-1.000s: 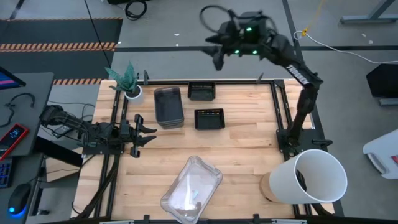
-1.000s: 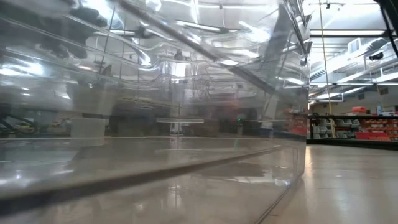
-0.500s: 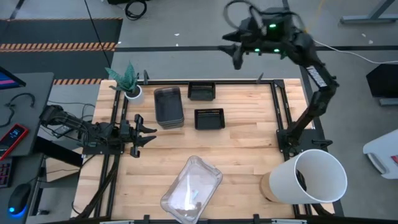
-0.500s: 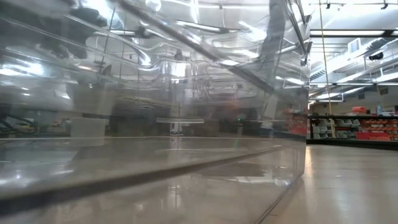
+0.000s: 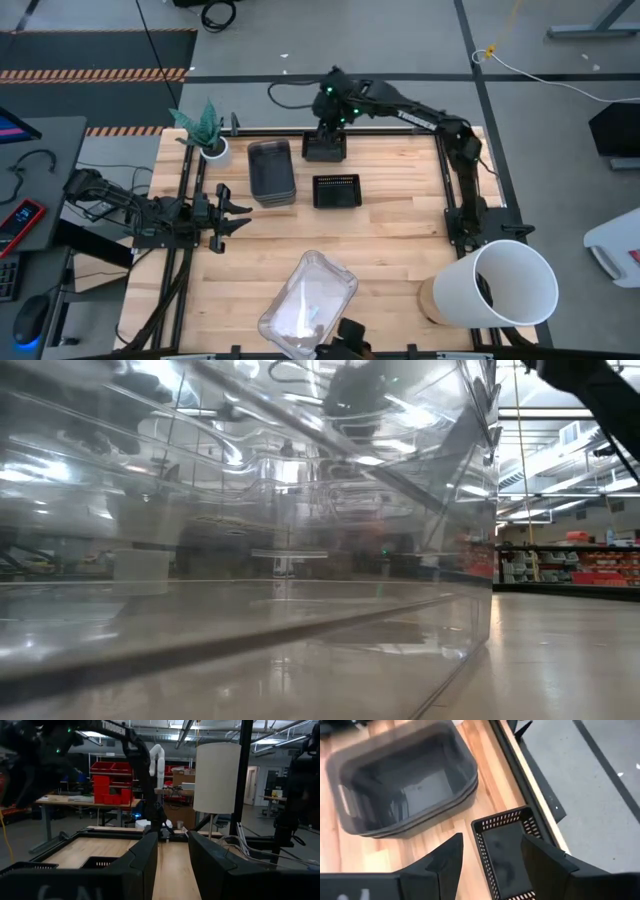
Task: Stack baskets by color
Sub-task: Stack the top black bin on top of the bottom black bin
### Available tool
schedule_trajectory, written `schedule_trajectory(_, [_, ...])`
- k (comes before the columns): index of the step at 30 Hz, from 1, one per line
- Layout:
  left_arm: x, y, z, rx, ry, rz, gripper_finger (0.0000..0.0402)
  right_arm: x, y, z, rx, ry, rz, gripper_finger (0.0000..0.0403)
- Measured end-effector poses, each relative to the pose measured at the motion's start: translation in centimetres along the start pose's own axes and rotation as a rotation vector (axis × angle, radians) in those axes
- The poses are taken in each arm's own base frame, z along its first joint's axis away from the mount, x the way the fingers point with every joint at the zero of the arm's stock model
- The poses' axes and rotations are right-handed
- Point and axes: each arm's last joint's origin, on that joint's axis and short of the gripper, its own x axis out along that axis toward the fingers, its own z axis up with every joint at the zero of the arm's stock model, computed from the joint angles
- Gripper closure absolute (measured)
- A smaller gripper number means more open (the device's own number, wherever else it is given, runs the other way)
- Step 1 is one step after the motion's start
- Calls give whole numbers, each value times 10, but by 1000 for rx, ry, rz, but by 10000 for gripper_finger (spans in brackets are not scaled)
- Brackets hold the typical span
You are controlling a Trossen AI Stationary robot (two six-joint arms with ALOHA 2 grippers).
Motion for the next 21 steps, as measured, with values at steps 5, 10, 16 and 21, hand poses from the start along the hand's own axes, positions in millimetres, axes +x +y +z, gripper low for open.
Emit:
schedule_trajectory(5, [0, 0, 0, 0, 0, 0, 285, 39, -9, -10, 10, 78, 33, 199])
schedule_trajectory(10, [0, 0, 0, 0, 0, 0, 285, 62, -19, -20, 31, 142, 60, 199])
schedule_trajectory(16, [0, 0, 0, 0, 0, 0, 285, 84, -29, -42, 14, 240, 83, 199])
schedule_trajectory(21, [0, 0, 0, 0, 0, 0, 285, 91, -33, -61, 15, 315, 110, 199])
